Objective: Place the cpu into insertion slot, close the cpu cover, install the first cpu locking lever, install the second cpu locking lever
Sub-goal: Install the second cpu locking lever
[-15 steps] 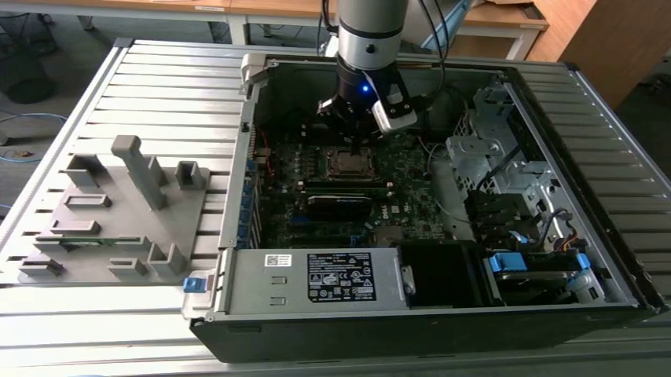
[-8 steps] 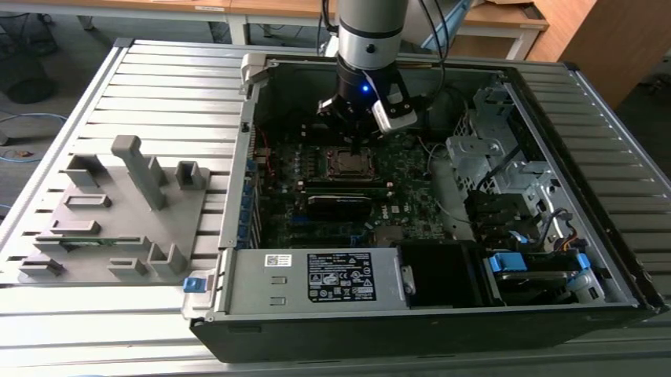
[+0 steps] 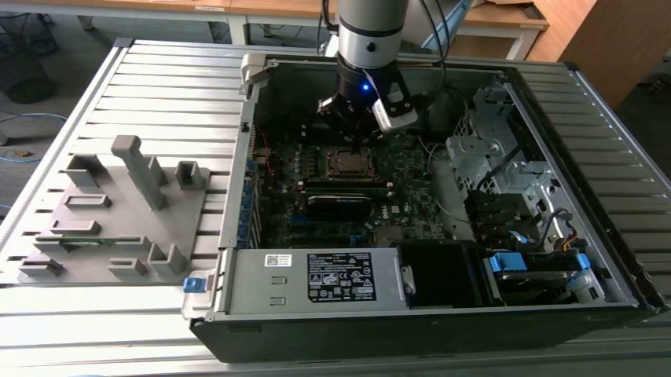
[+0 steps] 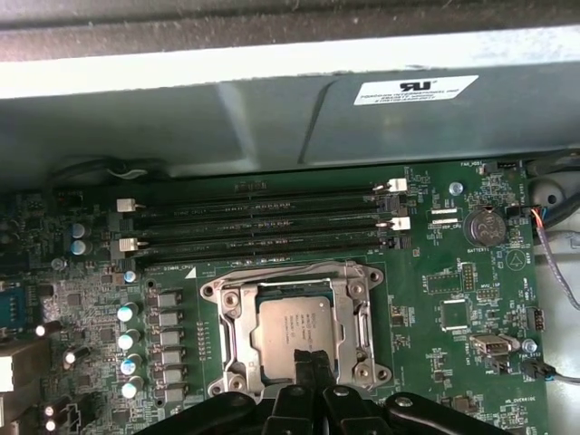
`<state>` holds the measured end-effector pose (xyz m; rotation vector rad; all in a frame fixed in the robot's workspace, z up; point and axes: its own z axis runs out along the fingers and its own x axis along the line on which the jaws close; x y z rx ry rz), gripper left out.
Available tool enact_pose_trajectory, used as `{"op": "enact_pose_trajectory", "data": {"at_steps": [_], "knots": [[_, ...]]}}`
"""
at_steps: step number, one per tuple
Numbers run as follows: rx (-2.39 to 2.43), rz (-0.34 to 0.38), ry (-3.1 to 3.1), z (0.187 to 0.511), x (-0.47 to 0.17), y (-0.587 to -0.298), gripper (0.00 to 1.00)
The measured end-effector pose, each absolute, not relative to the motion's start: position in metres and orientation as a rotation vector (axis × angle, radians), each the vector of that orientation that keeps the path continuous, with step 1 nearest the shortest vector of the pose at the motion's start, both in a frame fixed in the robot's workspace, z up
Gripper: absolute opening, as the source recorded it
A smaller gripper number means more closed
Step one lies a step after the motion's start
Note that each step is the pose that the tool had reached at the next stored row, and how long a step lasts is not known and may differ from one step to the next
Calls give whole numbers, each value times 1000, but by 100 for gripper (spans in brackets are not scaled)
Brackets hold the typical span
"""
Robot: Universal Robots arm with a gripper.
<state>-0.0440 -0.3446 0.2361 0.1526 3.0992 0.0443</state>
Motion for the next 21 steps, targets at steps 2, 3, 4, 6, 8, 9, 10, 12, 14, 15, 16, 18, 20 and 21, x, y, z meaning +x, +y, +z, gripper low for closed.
{"op": "enact_pose_trajectory", "data": {"at_steps": [2, 3, 4, 6, 8, 9, 10, 12, 14, 15, 16, 18, 20, 21], "knots": [[153, 44, 3099, 237, -44, -345, 11], [153, 44, 3099, 238, -44, -345, 11], [153, 44, 3099, 238, -44, -345, 11], [153, 45, 3099, 238, -44, -345, 11], [153, 44, 3099, 238, -44, -345, 11], [153, 44, 3099, 238, -44, -345, 11], [153, 44, 3099, 238, -44, -345, 11], [153, 44, 3099, 239, -44, -345, 11], [153, 44, 3099, 240, -44, -345, 11], [153, 45, 3099, 240, -44, -345, 11], [153, 44, 3099, 240, -44, -345, 11], [152, 44, 3099, 241, -44, -345, 11], [152, 44, 3099, 241, -44, -345, 11], [153, 44, 3099, 241, -44, -345, 11]]}}
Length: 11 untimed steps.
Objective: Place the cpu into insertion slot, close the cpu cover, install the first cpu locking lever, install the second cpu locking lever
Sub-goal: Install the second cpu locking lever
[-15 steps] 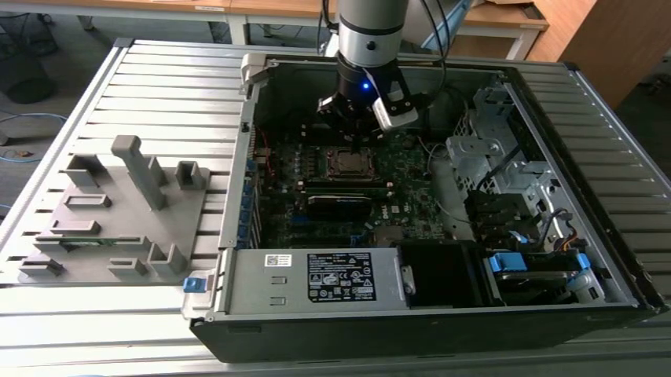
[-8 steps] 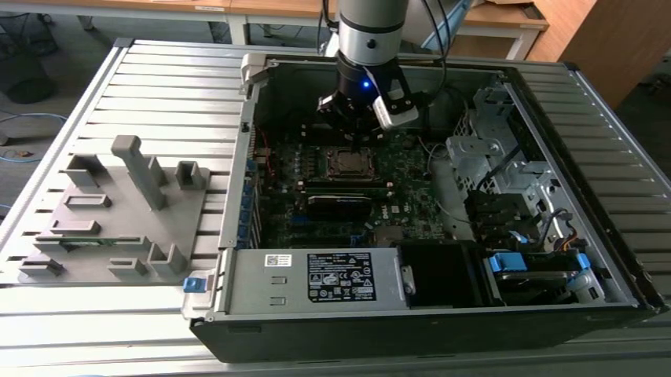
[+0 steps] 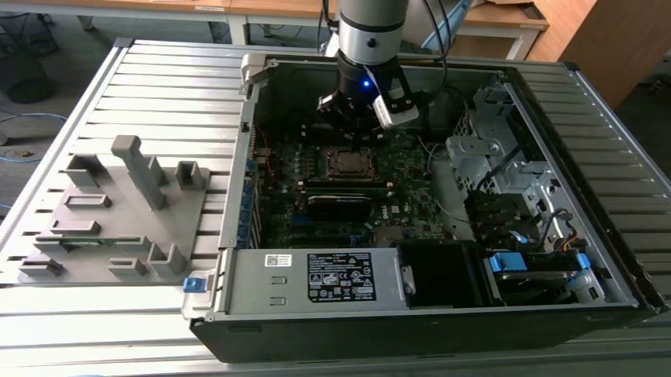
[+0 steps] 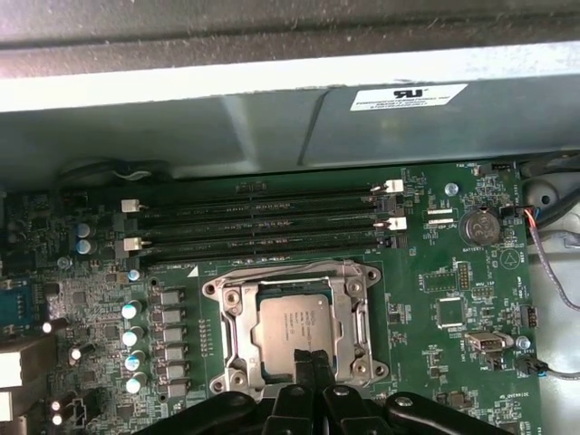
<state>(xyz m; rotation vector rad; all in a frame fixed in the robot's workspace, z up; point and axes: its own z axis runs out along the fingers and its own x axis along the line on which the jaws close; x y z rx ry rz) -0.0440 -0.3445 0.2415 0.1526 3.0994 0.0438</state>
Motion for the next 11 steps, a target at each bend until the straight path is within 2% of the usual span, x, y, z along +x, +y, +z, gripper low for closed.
{"op": "enact_pose_trajectory", "data": {"at_steps": [11], "knots": [[153, 44, 3099, 246, -44, -345, 11]]}}
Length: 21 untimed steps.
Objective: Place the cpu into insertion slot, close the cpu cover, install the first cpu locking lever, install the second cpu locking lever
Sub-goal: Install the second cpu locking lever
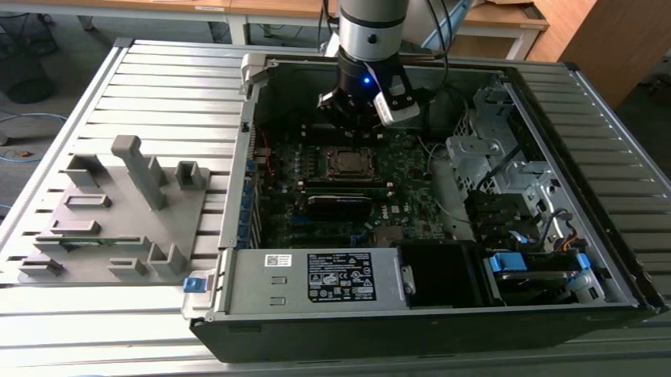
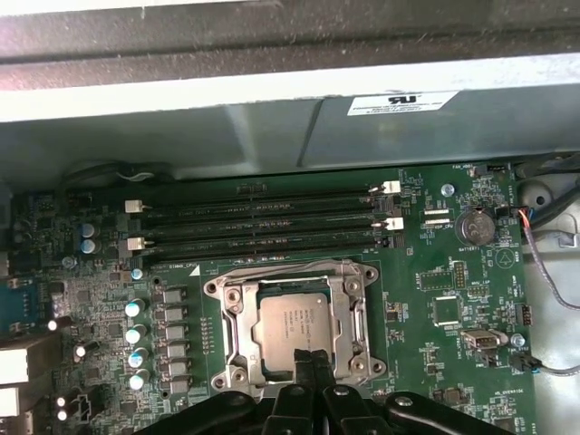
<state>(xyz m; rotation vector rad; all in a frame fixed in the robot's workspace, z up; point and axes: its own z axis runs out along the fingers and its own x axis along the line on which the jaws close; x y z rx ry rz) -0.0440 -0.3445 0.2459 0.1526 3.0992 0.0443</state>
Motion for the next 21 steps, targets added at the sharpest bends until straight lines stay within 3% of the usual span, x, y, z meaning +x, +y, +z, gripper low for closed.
{"op": "enact_pose_trajectory", "data": {"at_steps": [21], "knots": [[153, 44, 3099, 249, -44, -345, 11]]}}
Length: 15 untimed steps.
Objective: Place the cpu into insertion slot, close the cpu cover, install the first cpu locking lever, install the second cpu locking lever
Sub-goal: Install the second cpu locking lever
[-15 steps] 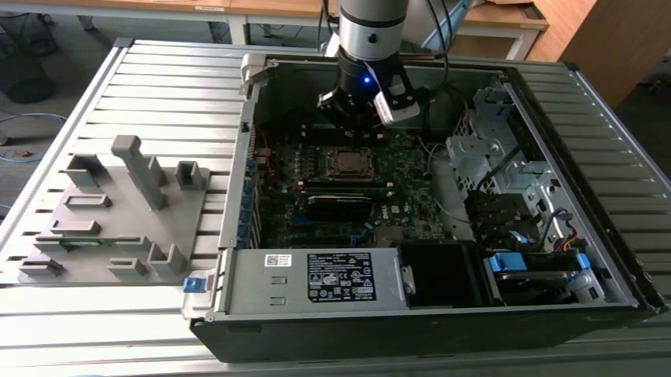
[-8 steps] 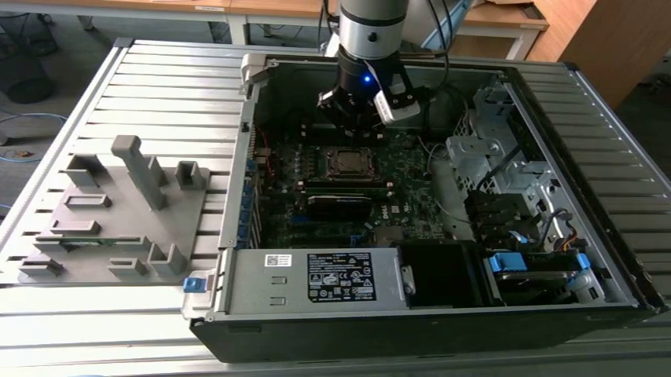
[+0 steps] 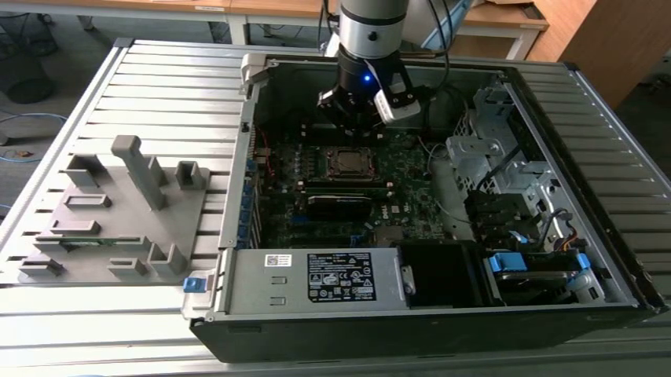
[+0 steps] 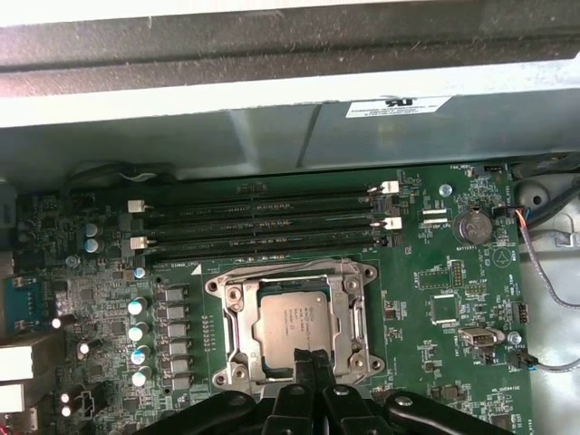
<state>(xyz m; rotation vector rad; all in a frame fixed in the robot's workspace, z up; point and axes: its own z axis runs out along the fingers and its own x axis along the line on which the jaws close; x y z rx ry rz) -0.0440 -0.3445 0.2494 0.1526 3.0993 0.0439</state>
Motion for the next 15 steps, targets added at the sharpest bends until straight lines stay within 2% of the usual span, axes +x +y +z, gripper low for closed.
{"op": "enact_pose_trajectory", "data": {"at_steps": [15], "knots": [[153, 44, 3099, 251, -44, -344, 11]]}}
